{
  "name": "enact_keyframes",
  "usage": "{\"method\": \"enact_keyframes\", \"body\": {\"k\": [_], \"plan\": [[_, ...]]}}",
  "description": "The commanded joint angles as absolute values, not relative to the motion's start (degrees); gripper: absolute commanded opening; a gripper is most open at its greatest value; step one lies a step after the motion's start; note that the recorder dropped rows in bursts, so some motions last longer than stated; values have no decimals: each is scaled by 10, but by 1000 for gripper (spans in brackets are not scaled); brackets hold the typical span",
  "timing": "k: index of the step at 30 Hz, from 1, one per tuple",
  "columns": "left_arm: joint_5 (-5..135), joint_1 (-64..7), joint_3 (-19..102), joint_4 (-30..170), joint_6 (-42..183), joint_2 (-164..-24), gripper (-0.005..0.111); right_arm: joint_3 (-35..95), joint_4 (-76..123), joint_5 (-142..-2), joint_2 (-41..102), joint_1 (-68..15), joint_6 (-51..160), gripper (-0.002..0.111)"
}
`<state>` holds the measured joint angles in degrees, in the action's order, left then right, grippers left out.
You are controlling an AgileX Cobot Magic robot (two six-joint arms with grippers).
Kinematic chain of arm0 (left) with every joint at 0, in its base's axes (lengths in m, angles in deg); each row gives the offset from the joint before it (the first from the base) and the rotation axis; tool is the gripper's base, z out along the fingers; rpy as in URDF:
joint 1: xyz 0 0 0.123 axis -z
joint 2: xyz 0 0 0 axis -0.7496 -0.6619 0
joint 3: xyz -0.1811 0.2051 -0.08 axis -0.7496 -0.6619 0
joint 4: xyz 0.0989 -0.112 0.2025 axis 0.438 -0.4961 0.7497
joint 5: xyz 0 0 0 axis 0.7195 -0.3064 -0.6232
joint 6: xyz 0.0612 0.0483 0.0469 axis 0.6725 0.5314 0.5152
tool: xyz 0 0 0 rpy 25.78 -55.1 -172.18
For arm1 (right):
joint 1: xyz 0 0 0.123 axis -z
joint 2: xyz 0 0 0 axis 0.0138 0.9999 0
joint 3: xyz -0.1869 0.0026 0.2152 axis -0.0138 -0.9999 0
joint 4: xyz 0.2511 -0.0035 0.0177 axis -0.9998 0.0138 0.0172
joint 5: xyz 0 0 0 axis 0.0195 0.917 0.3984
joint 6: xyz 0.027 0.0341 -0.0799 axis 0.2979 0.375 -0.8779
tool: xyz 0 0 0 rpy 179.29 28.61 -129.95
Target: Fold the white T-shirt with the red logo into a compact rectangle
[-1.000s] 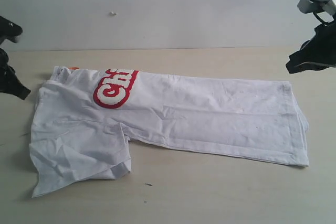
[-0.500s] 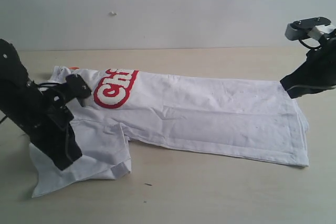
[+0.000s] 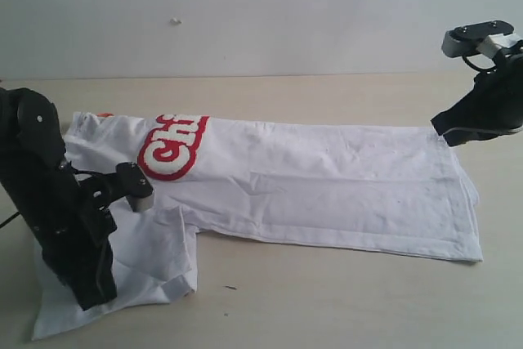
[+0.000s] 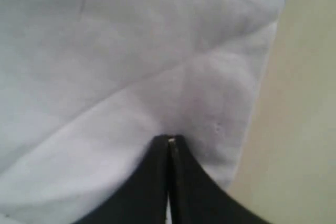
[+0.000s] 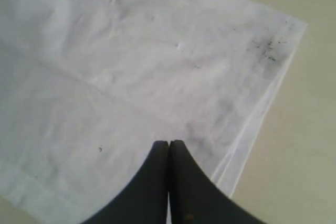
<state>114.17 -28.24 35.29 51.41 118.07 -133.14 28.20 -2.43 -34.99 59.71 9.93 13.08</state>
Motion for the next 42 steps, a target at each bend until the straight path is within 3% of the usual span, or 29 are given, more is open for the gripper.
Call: {"method": "enact_keyframes", "body": {"k": [1,6,14,23,34,42], "plan": [[1239,-279,341,536,1153,-1329,0,279,-35,-360,598,99,131,0],[1201,-279,341,539,1144,-1290,0,280,-54,-348,598,99,131,0],[962,-279,341,536,1110,-1191,0,280,-66,-341,598,99,131,0],[666,-290,344,530,873,-1281,0,280,-104,-329,625,99,126,0],[754,-360,453,530,856,-1421,0,337,-150,-344,736,99,116,0],[774,-403,463,530,856,-1440,0,351,-134,-399,806,99,101,0]]}}
